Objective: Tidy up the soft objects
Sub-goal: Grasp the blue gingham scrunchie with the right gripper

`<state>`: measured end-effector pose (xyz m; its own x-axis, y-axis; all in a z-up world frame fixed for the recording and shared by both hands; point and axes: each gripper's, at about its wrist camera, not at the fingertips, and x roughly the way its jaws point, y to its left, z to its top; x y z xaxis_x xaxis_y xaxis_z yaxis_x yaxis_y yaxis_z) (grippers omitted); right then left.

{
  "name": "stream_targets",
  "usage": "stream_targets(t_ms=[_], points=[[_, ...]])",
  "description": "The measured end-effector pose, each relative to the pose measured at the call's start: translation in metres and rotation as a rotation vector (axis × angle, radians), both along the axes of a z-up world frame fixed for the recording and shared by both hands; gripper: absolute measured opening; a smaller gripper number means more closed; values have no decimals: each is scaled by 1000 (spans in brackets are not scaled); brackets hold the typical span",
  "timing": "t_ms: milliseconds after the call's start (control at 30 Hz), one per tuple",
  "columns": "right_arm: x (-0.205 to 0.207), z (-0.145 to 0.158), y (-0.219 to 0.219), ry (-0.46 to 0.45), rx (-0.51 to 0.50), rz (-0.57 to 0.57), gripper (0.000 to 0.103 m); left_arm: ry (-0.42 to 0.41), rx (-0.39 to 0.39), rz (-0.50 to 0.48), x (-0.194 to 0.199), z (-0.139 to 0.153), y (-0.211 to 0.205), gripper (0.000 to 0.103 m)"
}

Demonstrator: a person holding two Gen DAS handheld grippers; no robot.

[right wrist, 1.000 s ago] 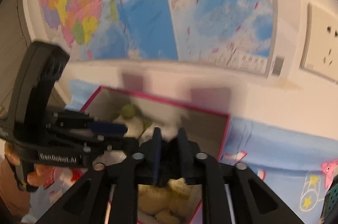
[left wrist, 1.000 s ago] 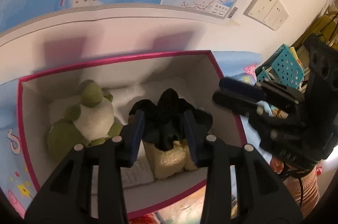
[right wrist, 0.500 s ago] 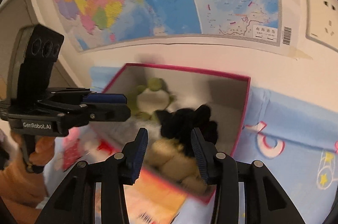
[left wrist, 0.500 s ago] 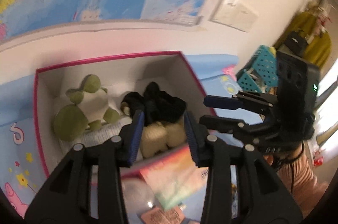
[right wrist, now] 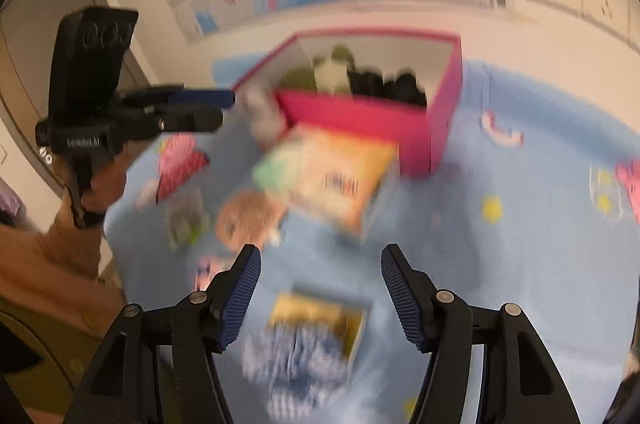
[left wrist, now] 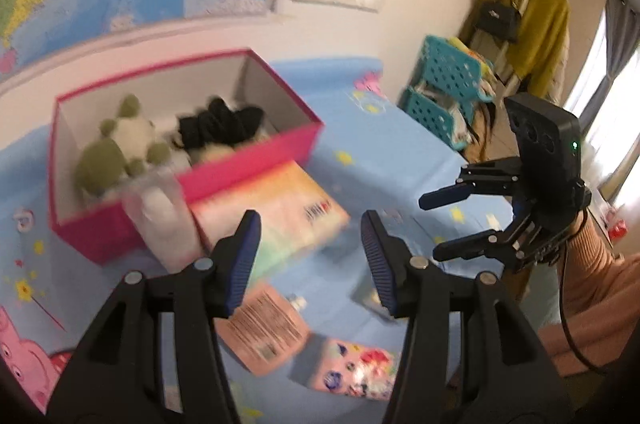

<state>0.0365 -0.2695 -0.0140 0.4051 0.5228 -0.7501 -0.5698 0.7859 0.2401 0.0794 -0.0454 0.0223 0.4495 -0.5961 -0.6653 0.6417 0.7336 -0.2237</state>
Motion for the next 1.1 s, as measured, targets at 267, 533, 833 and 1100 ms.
stream_targets(t_ms=[267, 533, 833, 1100], points=[[-17, -38, -10, 99, -6, -36, 64, 82, 10, -63, -28, -34, -21, 54], [-25, -48, -6, 105, -8, -39, 34, 153, 25, -120, -42, -56, -38, 54], [-36, -24, -12, 35, 24, -51, 14, 235, -12, -225, -50, -73, -63, 54], [-36, 24, -1, -89, 55, -25, 14, 182, -61, -250, -45, -52, -74, 54]])
